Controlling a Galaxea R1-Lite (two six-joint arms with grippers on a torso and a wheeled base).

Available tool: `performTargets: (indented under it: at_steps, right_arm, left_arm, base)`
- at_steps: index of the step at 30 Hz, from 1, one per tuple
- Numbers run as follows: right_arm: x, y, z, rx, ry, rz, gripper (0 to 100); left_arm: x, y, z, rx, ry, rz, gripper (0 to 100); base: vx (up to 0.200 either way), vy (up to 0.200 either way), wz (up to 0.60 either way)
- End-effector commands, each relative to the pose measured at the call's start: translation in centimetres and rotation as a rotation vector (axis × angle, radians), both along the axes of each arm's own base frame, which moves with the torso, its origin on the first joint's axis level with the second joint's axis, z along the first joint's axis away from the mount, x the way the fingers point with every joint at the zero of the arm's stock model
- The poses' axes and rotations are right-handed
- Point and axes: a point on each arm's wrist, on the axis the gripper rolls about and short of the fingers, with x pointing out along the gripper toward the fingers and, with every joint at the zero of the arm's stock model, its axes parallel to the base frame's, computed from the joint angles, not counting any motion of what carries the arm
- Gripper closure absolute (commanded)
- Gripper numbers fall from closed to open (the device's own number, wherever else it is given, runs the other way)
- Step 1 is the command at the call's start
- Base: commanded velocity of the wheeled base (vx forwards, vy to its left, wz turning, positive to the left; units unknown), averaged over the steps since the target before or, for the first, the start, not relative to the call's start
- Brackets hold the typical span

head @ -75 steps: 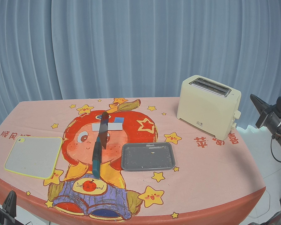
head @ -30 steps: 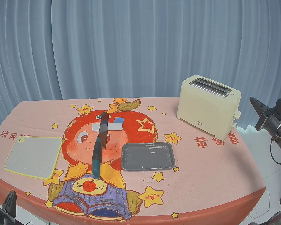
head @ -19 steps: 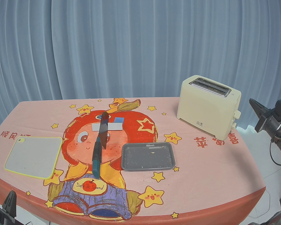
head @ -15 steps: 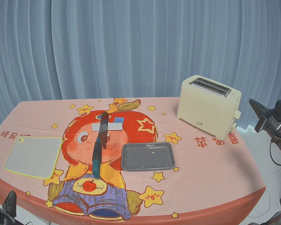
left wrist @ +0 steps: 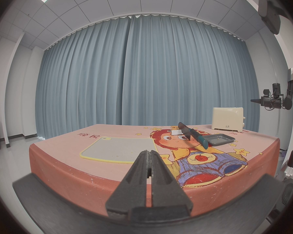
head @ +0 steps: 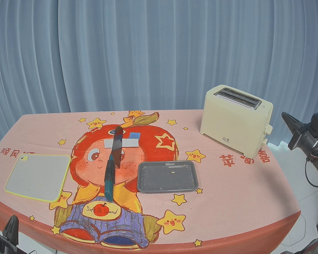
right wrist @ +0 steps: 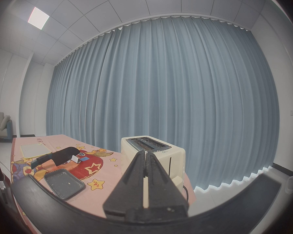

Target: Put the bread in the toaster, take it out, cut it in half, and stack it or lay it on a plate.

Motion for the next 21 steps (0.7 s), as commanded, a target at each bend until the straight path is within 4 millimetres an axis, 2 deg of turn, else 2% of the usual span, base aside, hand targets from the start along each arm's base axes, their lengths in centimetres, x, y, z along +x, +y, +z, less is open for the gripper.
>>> performTargets:
  at_steps: [1, 21]
  right_arm:
    - [0.02, 0.01, -0.03, 0.0, 0.001, 0.001, 100]
    - [-0.49, 0.76, -0.59, 0.006, 0.027, 0.032, 100]
  left_arm:
    - [0.01, 0.0, -0.52, -0.001, 0.001, 0.001, 100]
    - [0.01, 0.0, -0.52, -0.001, 0.001, 0.001, 100]
  base:
    - [0.0, 0.0, 0.0]
    - [0.0, 0.0, 0.0]
